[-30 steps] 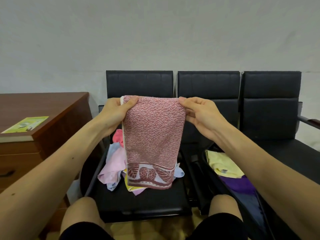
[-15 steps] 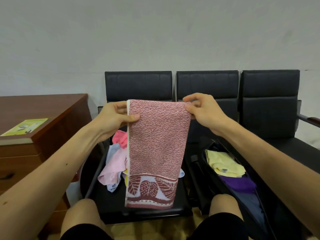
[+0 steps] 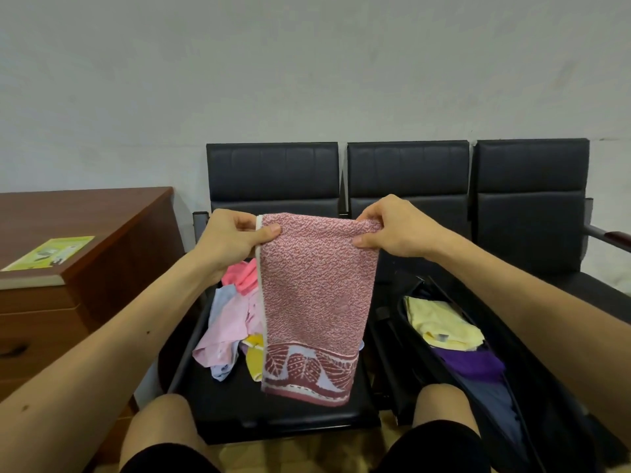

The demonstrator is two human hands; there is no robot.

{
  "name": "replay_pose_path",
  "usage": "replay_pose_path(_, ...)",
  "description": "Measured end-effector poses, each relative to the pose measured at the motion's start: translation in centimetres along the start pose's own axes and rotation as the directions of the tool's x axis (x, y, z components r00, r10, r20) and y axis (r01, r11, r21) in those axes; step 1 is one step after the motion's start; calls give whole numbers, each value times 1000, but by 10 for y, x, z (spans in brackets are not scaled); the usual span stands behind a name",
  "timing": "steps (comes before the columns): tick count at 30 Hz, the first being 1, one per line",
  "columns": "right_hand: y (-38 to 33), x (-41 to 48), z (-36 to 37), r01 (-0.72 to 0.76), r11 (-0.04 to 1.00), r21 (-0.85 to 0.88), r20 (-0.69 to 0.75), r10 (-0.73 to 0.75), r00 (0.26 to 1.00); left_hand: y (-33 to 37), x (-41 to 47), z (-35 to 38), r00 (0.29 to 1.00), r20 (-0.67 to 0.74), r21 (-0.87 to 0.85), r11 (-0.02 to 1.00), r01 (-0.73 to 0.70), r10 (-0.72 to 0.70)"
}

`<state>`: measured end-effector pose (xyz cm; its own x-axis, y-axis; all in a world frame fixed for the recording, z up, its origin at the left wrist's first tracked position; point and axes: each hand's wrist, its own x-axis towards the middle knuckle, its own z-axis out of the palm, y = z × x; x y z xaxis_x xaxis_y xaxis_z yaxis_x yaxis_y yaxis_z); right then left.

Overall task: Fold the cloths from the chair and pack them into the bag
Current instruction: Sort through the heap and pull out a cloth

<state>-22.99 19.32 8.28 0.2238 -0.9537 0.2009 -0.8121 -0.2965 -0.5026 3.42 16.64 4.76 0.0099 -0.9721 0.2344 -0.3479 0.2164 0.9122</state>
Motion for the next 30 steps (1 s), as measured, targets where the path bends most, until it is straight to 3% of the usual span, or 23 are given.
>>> replay_pose_path(6, 4, -4, -11, 37, 995, -93, 51, -32, 998, -4, -8, 5, 983, -70, 29, 985, -170, 172)
replay_pose_path(9, 4, -7, -11, 51, 996, -67, 53, -47, 997, -7, -13, 12, 980, -49, -72, 978, -197, 194)
replay_pose_path(12, 8, -6, -10, 32, 998, 47, 30, -34, 999, -10, -17, 20, 978, -49, -162, 965, -207, 202)
replay_pose_path(16, 19, -7, -2, -7, 956, 295, 25, 0, 1000, -12, -19, 26, 962, -85, -78, 961, -267, 260)
replay_pose_path(19, 16, -9, 5, 37, 820, 571, -34, -21, 999, -10, -20, 30, 945, -131, -18, 952, -305, 300)
replay_pose_path(22, 19, -21, 27, 83, 559, 825, -80, -29, 996, 0, -21, 31, 922, -205, 4, 942, -336, 330)
replay_pose_path(23, 24, -29, 45, 40, 529, 848, -20, -43, 999, 2, -21, 31, 919, -228, -7, 943, -331, 321)
replay_pose_path(26, 35, -56, 103, -188, 579, 793, 295, -96, 951, 10, -22, 31, 941, -270, -87, 968, -235, 204)
replay_pose_path(30, 27, -62, 110, -273, 462, 844, 360, -110, 926, -8, -7, 18, 968, -155, -242, 958, 156, -197)
